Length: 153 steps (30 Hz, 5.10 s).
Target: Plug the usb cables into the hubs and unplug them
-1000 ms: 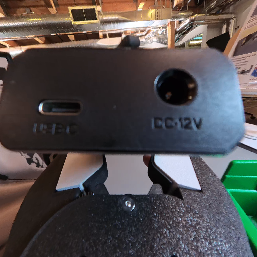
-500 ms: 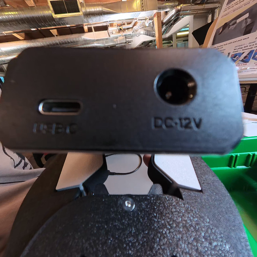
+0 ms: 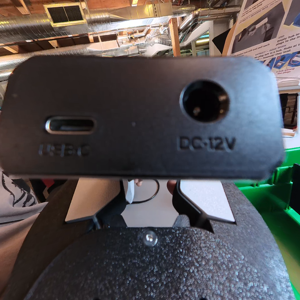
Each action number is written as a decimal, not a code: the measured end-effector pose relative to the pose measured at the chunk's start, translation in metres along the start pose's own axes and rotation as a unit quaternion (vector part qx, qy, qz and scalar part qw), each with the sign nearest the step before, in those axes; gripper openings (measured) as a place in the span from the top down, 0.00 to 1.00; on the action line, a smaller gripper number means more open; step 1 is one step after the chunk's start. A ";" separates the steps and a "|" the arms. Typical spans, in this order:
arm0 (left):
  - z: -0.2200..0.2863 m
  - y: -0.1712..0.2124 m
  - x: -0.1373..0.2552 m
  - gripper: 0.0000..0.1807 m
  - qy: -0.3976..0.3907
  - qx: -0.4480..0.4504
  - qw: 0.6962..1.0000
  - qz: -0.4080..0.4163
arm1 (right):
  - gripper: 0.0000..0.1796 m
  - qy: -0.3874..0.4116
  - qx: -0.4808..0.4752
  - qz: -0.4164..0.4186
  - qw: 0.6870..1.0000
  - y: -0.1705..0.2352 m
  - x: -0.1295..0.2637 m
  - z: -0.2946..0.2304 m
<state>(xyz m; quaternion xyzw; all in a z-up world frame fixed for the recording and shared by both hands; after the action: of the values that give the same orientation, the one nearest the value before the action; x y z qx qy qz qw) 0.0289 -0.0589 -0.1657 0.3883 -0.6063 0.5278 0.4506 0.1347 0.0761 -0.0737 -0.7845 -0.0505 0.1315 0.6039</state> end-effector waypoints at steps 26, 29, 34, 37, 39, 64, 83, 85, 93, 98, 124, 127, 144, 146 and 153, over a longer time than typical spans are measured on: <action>0.014 0.028 0.013 0.78 -0.042 0.196 0.976 0.081 | 0.61 0.009 -0.022 0.007 1.000 -0.001 0.003 0.008; 0.013 0.019 0.004 0.74 -0.022 0.124 0.990 0.063 | 0.61 0.011 -0.026 0.005 1.000 0.001 0.001 0.008; 0.006 0.006 -0.006 0.75 0.044 0.066 0.995 0.053 | 0.61 0.015 -0.029 0.006 0.999 0.001 0.003 0.010; 0.006 0.004 -0.007 0.78 0.080 0.060 0.994 0.045 | 0.61 0.013 -0.032 0.009 0.999 -0.001 0.005 0.011; 0.006 0.006 -0.007 0.82 0.094 0.067 0.992 0.043 | 0.61 0.011 -0.033 0.008 0.999 -0.001 0.005 0.011; -0.001 0.054 0.008 0.82 -0.035 0.189 0.980 0.061 | 0.60 -0.066 -0.024 -0.010 0.997 0.005 0.000 -0.007; 0.002 0.030 0.051 0.91 -0.110 0.317 0.845 0.416 | 0.60 -0.228 -0.010 -0.090 0.969 0.028 -0.007 -0.048; 0.005 0.031 0.057 0.91 -0.118 0.316 0.822 0.458 | 0.60 -0.226 -0.008 -0.095 0.970 0.030 -0.008 -0.049; 0.003 0.038 0.057 0.91 -0.156 0.337 0.804 0.464 | 0.60 -0.217 -0.003 -0.116 0.969 0.038 -0.013 -0.050; -0.016 0.048 0.107 0.91 -0.309 0.336 0.787 0.414 | 0.60 -0.210 -0.006 -0.108 0.972 0.036 -0.013 -0.047; 0.008 -0.009 -0.015 0.83 -0.054 0.338 0.923 0.177 | 0.60 -0.168 0.010 -0.049 0.984 0.004 0.008 -0.032; 0.004 -0.008 -0.016 0.88 -0.068 0.345 0.921 0.166 | 0.60 -0.171 0.013 -0.049 0.984 0.003 0.009 -0.032; 0.003 0.023 0.068 0.96 -0.253 0.366 0.871 0.210 | 0.60 -0.163 0.054 -0.104 0.980 0.021 0.000 -0.038; 0.001 0.018 0.092 0.96 -0.276 0.346 0.876 0.191 | 0.60 -0.151 0.075 -0.126 0.978 0.028 -0.006 -0.040; -0.024 -0.035 0.106 0.96 -0.269 0.244 0.925 0.111 | 0.60 -0.084 0.175 -0.232 0.953 0.051 -0.025 -0.048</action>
<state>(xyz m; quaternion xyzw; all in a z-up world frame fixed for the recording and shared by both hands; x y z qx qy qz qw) 0.0339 -0.0395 -0.0535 0.5440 -0.5960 0.5821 0.1005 0.1192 0.0117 -0.1079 -0.6194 -0.2580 0.0599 0.7390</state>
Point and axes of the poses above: each gripper's, where its closed fingertips meet, x back along the fingers, y out of its underside, z = x × y across the jaws, the point moved 6 cm from there along x, back along the fingers, and after that the axes turned 3 degrees about y, right-handed, at the moved point
